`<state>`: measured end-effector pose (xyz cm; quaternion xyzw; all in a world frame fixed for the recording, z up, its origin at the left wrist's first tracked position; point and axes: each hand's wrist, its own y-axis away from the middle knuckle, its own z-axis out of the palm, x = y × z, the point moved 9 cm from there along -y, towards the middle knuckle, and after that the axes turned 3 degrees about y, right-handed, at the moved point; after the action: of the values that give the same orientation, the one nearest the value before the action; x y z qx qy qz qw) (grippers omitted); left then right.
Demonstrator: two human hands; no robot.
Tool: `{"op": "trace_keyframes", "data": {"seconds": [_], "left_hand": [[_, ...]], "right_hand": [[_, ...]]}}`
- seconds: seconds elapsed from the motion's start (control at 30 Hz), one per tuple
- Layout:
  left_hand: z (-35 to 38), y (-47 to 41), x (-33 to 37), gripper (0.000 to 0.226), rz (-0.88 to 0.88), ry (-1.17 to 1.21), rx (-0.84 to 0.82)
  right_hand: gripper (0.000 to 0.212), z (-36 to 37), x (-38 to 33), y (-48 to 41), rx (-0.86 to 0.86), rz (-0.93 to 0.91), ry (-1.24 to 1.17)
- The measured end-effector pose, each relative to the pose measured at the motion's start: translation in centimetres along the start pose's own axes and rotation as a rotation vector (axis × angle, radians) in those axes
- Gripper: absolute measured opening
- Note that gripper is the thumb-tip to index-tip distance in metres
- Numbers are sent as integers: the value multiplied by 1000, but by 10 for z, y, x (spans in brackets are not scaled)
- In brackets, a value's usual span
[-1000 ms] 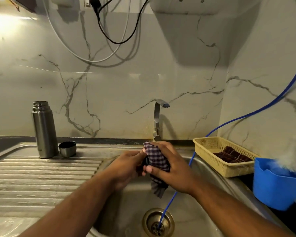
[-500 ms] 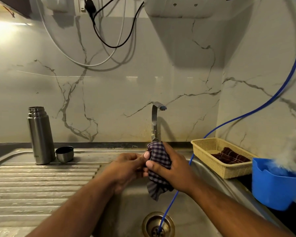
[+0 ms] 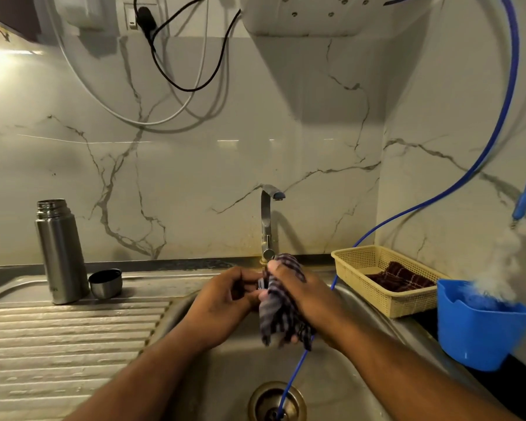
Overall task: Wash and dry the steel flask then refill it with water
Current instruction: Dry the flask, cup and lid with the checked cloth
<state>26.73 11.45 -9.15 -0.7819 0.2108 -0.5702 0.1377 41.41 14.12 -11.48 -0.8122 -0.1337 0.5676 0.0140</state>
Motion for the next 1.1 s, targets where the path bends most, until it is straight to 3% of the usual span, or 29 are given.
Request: {"op": "trace_keyframes", "data": {"seconds": [0.07,0.17,0.27,0.37,0.57,0.67,0.73,0.83,0.93,1.1], "left_hand": [[2,0,-19,36,-161,229,-15],[11,8,-41,48,-467,646,-36],[14,13,-47,43,-584,708,-52],[12,8,-45,37,-532,685,-76],[12,3,-44,55,-427,600,-95],[2,-1,-25,52,-226,164,-106],[-6,-4,-10,37,-18,-194,-84],[-6,-3,3,31,140,-268,-83],[-8,-3,-2,29,60,-122,-29],[-11,-4,-18,37,-84,69,-83]], "right_hand": [[46,-4,-24,7,45,-235,197],[67,10,-42,16,-62,-526,431],[69,14,-44,18,-41,-606,439],[55,10,-40,15,-11,-542,276],[48,8,-16,0,19,-309,22],[66,9,1,-8,-41,-87,-157],[64,19,10,-4,-166,90,-362],[68,35,14,6,-303,248,-522],[65,28,13,-5,-206,118,-464],[50,8,-18,2,-21,-279,1]]}}
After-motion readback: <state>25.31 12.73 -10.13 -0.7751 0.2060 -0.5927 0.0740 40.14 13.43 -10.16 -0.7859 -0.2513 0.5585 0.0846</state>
